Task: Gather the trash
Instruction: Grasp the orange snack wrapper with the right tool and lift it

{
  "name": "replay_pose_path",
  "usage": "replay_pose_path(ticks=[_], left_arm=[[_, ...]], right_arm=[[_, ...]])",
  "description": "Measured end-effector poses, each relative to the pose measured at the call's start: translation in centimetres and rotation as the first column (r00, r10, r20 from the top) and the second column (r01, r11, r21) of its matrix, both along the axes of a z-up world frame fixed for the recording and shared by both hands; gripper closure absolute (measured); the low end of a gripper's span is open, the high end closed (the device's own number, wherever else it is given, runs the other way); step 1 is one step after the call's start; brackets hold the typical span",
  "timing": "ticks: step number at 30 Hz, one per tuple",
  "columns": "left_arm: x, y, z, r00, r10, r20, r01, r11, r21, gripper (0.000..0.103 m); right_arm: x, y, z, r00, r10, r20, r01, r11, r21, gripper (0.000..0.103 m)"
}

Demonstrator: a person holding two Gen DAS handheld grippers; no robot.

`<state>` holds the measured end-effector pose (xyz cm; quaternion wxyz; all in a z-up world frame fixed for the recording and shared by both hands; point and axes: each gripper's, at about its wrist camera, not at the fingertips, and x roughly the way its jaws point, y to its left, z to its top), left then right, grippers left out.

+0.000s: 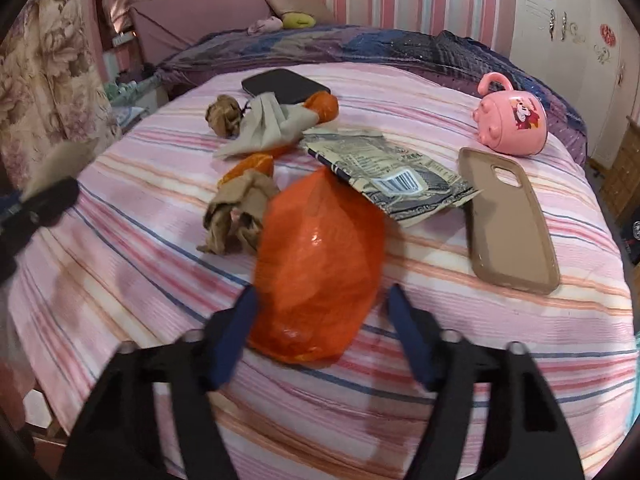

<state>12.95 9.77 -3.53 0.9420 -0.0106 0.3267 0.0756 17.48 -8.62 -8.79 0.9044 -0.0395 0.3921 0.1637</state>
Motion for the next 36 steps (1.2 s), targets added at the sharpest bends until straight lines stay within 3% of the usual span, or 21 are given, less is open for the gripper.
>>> replay_pose_path(ticks=[3,7,16,22,36], left_arm=[[0.1,-0.5,0.3,1.0,-0.014,0.014,0.014,1.0,0.009,0.052],[0.1,-1.2,0.9,0.999,-0.027,0.033,0.027,1.0,0.0,0.052],[0.1,-4.4,2.3,0.995,-0.066,0.08,0.069,0.997,-0.031,0.052],[0.4,-7.2,2.7,0.99,-0.103,0.093,0.107,0.993,-0.043,0.052],[0.9,-12.9,2.4,0.982,-0.165,0.097,0.17,0.985,-0.042,0.052]], right_arm=[[0.0,-0.8,0.3,1.0,0.009,0.011,-0.009,1.0,0.021,0.085],[-0.4,-2.7,1.6,0.999,-0.011,0.052,0.009,0.999,0.043,0.093],[-2.2,-8.2,4.7,0.989,-0.049,0.142,0.044,0.998,0.033,0.093],[-3.2,-12.2,5.6,0.983,-0.081,0.166,0.082,0.997,-0.001,0.094],[-5.2,-20.7,6.6,0.964,-0.155,0.217,0.154,0.988,0.026,0.098]])
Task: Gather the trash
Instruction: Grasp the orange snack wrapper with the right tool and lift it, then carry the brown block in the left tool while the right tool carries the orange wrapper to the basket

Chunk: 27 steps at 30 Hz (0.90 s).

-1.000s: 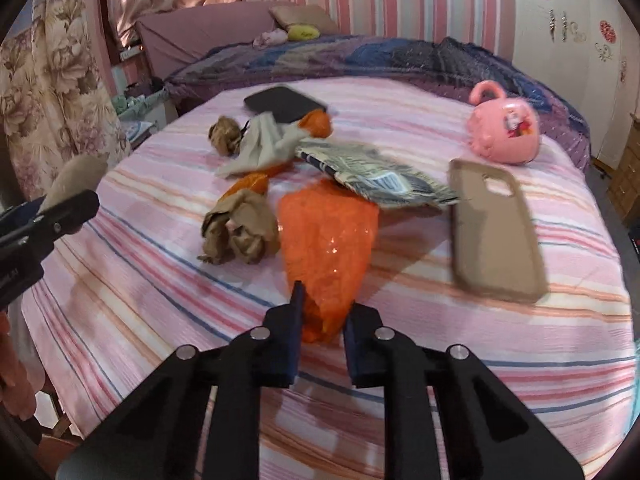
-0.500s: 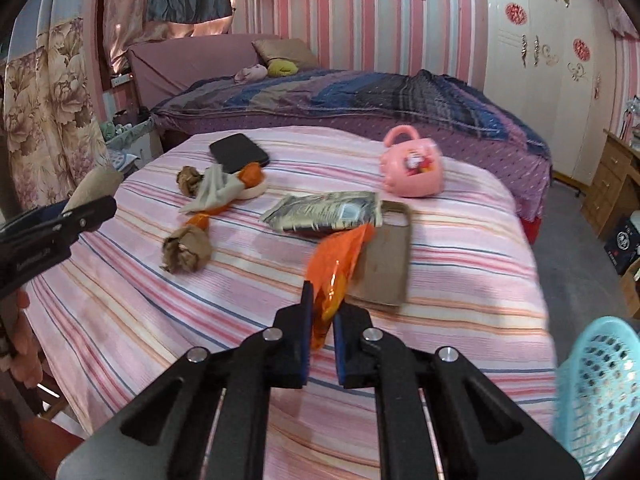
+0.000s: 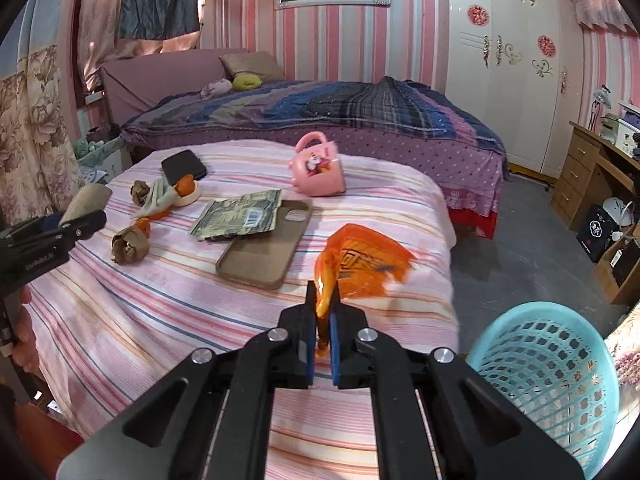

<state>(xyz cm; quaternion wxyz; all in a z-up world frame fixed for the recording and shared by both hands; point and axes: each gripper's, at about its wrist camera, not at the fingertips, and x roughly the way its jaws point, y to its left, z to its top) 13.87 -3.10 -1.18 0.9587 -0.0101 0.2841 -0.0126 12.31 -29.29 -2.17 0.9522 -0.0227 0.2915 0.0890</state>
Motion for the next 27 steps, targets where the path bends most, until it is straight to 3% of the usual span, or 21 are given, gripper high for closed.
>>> replay_pose_path(ticks=[9,15,19,27], left_arm=[[-0.1,-6.5,1.2,0.997,-0.068,0.037,0.069,0.998,-0.009,0.052],[-1.1,-13.5,1.6,0.984,-0.162,0.071,0.161,0.987,0.02,0.052],[-1.4,-18.9,1.0,0.97,-0.235,0.055,0.235,0.972,0.009,0.052],[-2.5,-29.2,-0.2,0.919,-0.392,0.034,0.391,0.92,0.024,0.052]], right_arm=[[-2.4,-4.7,2.1,0.996,-0.059,0.071,0.058,0.998,0.01,0.098],[-5.0,-11.4,2.3,0.986,-0.146,0.083,0.145,0.989,0.023,0.098],[-6.4,-15.3,1.7,0.978,-0.196,0.071,0.194,0.98,0.037,0.098],[-8.0,-21.2,-0.6,0.96,-0.278,0.029,0.277,0.96,0.041,0.098]])
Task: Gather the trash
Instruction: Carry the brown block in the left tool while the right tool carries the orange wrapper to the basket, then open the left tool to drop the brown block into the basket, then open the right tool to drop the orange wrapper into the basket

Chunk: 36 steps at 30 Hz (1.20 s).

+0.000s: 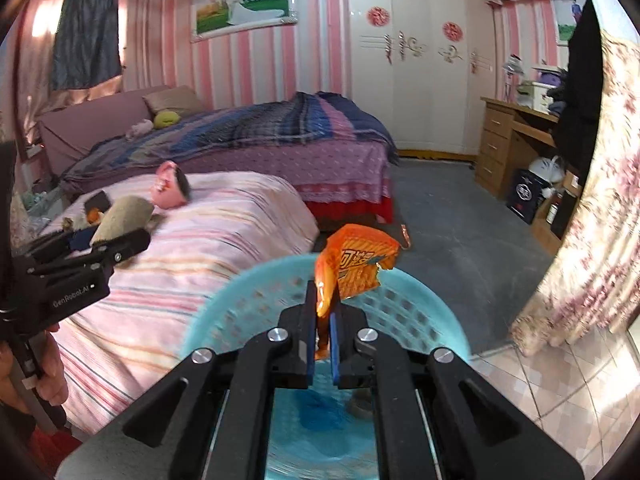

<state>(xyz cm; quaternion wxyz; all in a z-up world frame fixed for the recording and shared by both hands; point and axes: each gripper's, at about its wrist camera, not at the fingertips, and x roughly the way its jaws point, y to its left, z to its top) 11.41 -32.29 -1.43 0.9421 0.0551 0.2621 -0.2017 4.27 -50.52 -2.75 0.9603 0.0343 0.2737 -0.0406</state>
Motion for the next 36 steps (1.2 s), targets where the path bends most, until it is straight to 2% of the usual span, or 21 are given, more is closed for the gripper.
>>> replay_pose_path(ticks=[5,11,14,18,21,26,34,35,36], left_arm=[[-0.5,-4.5,-1.3,0.998,-0.058,-0.007,0.058,0.998,0.032,0.051],[-0.1,-6.6,-2.3,0.995,-0.096,-0.039,0.097,0.995,0.013,0.046],[0.1,-6.8,-2.4,0.995,-0.09,-0.038,0.091,0.996,0.019,0.026],[0.4,-6.1,-2.2,0.997,-0.065,-0.033,0.065,0.998,0.025,0.014],[0.6,-5.1,-1.9,0.999,-0.032,-0.016,0.032,0.999,0.036,0.01],[1.1,-3.0,-1.2,1.0,0.014,-0.001,-0.014,0.999,0.04,0.008],[1.4,1.8,-0.1,0.995,0.092,0.024,-0.093,0.995,0.048,0.007],[1.4,2.3,0.0,0.995,0.1,0.026,-0.101,0.994,0.049,0.007],[1.4,3.0,0.2,0.994,0.109,0.028,-0.111,0.993,0.05,0.007]], right_arm=[[-0.7,-2.1,-0.7,0.999,-0.036,-0.003,0.036,0.999,0.01,0.098],[-1.1,-3.5,-1.1,0.998,-0.07,-0.005,0.07,0.997,0.025,0.098],[-1.3,-3.9,-1.1,0.997,-0.078,0.002,0.078,0.996,0.031,0.098],[-1.1,-3.6,-1.3,0.998,-0.071,0.002,0.07,0.997,0.028,0.098],[-0.9,-3.3,-1.3,0.998,-0.059,0.002,0.058,0.998,0.025,0.098],[-0.2,-2.4,-1.4,0.999,-0.038,-0.003,0.038,0.999,0.022,0.098],[1.8,-1.0,-2.4,0.997,-0.038,-0.065,0.039,0.999,0.01,0.096],[2.1,-0.8,-2.5,0.996,-0.046,-0.075,0.047,0.999,0.01,0.094],[2.3,-0.7,-2.6,0.996,-0.051,-0.078,0.052,0.999,0.008,0.081]])
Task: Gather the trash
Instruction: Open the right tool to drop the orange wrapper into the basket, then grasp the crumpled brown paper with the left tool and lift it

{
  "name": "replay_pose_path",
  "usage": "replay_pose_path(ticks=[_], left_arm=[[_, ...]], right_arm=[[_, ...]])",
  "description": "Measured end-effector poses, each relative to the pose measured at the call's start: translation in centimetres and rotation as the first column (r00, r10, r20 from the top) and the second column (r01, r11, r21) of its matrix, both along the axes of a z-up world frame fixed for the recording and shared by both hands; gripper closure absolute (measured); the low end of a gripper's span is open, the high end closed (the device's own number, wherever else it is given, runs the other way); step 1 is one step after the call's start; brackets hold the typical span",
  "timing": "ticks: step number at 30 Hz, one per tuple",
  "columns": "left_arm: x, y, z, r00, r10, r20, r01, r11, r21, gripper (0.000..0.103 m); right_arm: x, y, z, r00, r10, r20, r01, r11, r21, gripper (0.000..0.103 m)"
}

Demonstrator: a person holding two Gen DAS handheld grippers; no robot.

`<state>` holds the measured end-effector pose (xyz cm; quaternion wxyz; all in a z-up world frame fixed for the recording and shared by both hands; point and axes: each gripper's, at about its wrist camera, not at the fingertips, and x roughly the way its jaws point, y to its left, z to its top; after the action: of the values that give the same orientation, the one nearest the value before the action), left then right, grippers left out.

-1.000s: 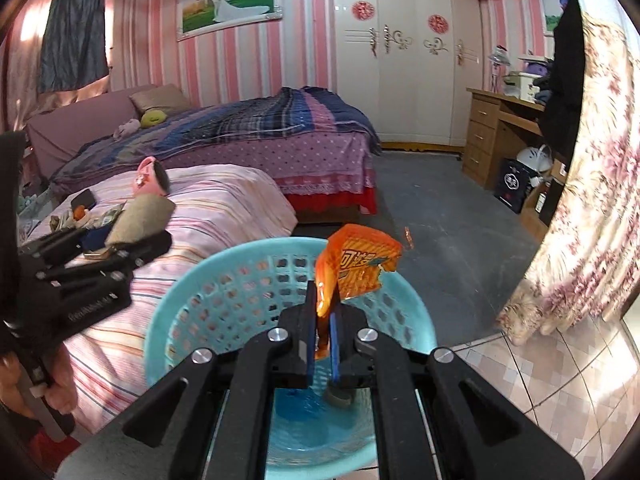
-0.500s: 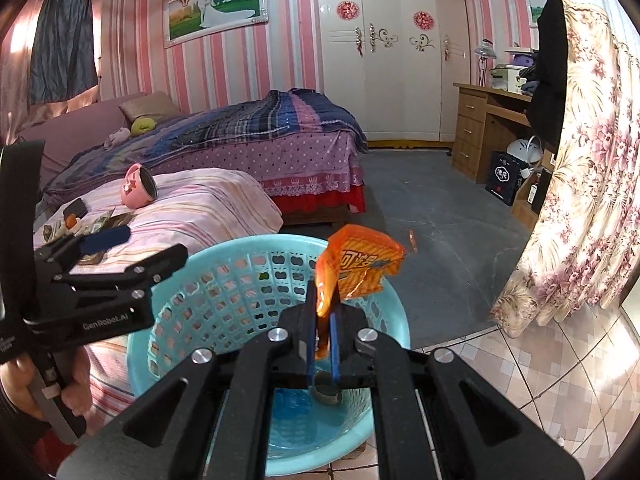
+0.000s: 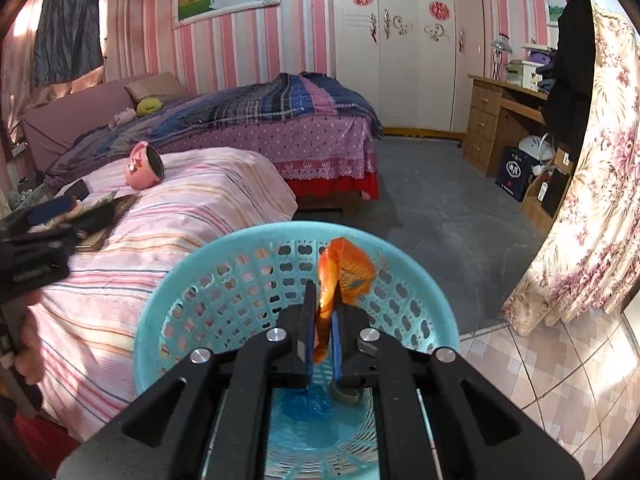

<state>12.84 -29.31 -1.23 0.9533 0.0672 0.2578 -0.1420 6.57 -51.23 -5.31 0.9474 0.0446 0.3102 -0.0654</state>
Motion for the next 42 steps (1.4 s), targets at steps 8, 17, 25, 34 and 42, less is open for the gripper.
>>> replay_pose_path(ticks=[8,17,25,34,42], left_arm=[[0.0,5.3,1.2,0.997,0.07,0.034,-0.071,0.997,0.027,0.006],[1.1,12.1,1.5,0.987,0.161,0.026,-0.162,0.986,0.038,0.006],[3.1,18.8,0.9,0.968,0.25,0.013,-0.25,0.967,0.047,0.005],[5.5,27.2,-2.6,0.924,0.376,-0.07,-0.373,0.926,0.059,0.006],[6.1,30.4,-5.1,0.907,0.39,-0.161,-0.386,0.921,0.053,0.006]], right_arm=[[1.2,1.8,0.4,0.998,-0.068,0.011,0.068,0.997,-0.028,0.016],[2.7,5.2,1.5,0.994,-0.1,0.039,0.102,0.993,-0.052,0.011],[5.2,11.9,2.3,0.998,-0.016,0.053,0.02,0.997,-0.075,0.011],[7.9,18.8,2.3,0.995,0.082,0.05,-0.076,0.991,-0.113,0.011],[10.2,22.3,1.2,0.995,0.101,0.015,-0.1,0.992,-0.077,0.011]])
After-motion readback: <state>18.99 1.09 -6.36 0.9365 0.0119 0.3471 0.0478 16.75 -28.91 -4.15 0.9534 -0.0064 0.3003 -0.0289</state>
